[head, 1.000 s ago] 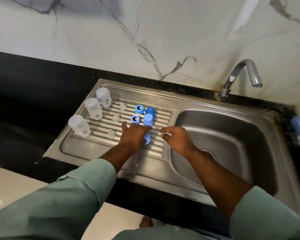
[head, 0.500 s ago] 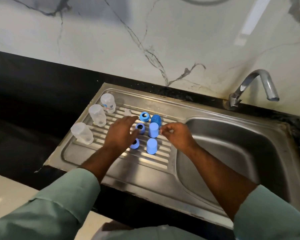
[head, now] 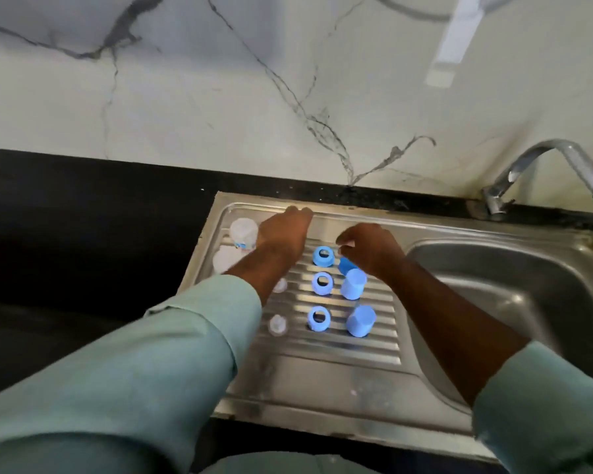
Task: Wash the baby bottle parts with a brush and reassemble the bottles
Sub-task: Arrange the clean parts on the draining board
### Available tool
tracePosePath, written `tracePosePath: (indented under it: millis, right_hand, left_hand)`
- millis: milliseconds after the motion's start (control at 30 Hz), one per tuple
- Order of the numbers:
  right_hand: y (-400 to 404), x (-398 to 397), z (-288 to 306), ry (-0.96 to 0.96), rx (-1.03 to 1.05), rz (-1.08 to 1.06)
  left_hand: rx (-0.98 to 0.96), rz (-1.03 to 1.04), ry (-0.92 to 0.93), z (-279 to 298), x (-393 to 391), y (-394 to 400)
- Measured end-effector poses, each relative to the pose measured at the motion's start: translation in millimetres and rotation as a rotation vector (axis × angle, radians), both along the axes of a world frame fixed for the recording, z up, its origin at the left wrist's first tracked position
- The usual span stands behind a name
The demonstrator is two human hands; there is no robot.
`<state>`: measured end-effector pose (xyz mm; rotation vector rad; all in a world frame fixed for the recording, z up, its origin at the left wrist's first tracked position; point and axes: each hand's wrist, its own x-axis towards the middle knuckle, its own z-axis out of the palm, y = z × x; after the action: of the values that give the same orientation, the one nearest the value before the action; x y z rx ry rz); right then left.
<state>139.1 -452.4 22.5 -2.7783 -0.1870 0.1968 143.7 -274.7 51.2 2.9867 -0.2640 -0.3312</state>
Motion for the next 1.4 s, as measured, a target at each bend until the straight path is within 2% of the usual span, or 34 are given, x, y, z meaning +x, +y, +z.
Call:
tracePosePath:
  millis: [67, 133, 333, 500, 600, 667, 767, 867, 900, 933, 967, 1000, 1033, 1067, 1100, 1200, 1233, 1400]
  right_hand:
    - [11.6, 6.2, -0.8, -0.004, -0.066, -0.010]
    - [19.8, 13.6, -3.2, -0.011, -0.128, -0.003]
    - [43.3, 36.0, -18.4, 0.162, -0.403, 0.094]
    - [57.3, 42.0, -28.3, 0.249, -0.597, 0.182]
    - [65.2, 40.9, -33.0, 0.218, -0.631, 0.181]
    - [67.1, 40.6, -30.3, 0.163, -0.614, 0.177]
    - [57.5, 40.7, -8.7, 0.077, -0.487, 0.109]
    - [37.7, 34.2, 25.6, -0.015, -0.218, -0.047]
    - [30.6, 28.0, 37.8, -0.065, -0.127, -0.099]
    - [26.6, 22.7, 47.4, -0.114, -0.053, -0.131]
    - [27.4, 19.7, 50.6, -0.147, -0.005, -0.148]
    - [18.2, 0.4, 58.4, -0.161, -0.001, -0.174]
    - [19.5, -2.7, 57.1, -0.143, -0.001, -0.174]
    - [19.1, -8.4, 53.4, -0.110, 0.008, -0.178]
    - [15.5, -19.0, 49.6, -0.076, 0.032, -0.182]
    - [6.2, -36.3, 53.1, -0.103, 0.109, -0.216]
    - [6.1, -41.8, 53.2, -0.117, 0.135, -0.208]
    - [18.7, -64.8, 55.2, -0.163, 0.460, -0.214]
  left_hand:
    - [-0.065, -0.018, -0.029, -5.3, 5.9, 2.4]
    - [-0.044, -0.026, 0.041, -13.1, 14.0, 7.7]
    - [-0.046, 0.004, 0.162, -44.1, 30.9, 8.5]
    - [-0.013, 0.046, 0.128, -68.6, 25.6, 8.2]
    - [-0.061, 0.067, 0.122, -64.9, 29.0, 10.0]
    - [-0.179, 0.147, 0.057, -52.0, 31.9, 7.9]
    - [-0.494, 0.263, -0.135, -12.5, 32.2, 7.3]
    - [-0.865, 0.161, -0.508, 39.2, 23.9, 6.2]
    - [-0.894, 0.101, -0.575, 47.5, 20.7, 3.8]
    - [-0.797, 0.034, -0.537, 47.8, 20.1, 3.6]
    - [-0.534, -0.018, -0.384, 37.9, 20.0, 4.0]
    - [-0.266, -0.068, -0.131, 26.9, 5.2, -4.1]
    - [-0.069, -0.035, 0.068, 8.1, 4.1, 2.4]
    - [-0.003, -0.008, 0.185, -3.1, 2.8, 9.1]
    - [-0.152, 0.059, 0.229, -11.3, -3.8, 12.3]
    - [-0.996, 0.387, 0.334, 6.1, -17.5, 10.2]
    - [-1.170, 0.466, 0.383, 14.2, -24.3, 8.9]
    - [-1.592, 0.775, 0.380, 28.3, -44.6, 5.7]
